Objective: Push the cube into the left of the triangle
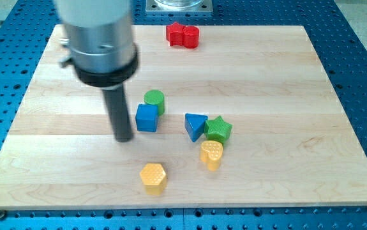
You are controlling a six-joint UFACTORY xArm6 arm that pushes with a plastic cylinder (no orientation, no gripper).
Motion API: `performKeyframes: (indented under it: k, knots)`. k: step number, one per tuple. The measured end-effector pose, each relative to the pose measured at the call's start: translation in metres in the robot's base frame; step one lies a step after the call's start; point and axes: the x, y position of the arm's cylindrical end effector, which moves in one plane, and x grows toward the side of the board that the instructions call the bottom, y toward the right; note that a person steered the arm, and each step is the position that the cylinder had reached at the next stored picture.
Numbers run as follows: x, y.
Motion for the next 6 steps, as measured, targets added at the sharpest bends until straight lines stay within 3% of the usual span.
performKeyframes:
  k: [1, 2, 3, 5, 6]
  knots:
    - [-0.026, -0.022]
    - [-0.032, 0.018]
    - [-0.019, 0.066]
    - [0.005, 0.107]
    - [0.040, 0.120]
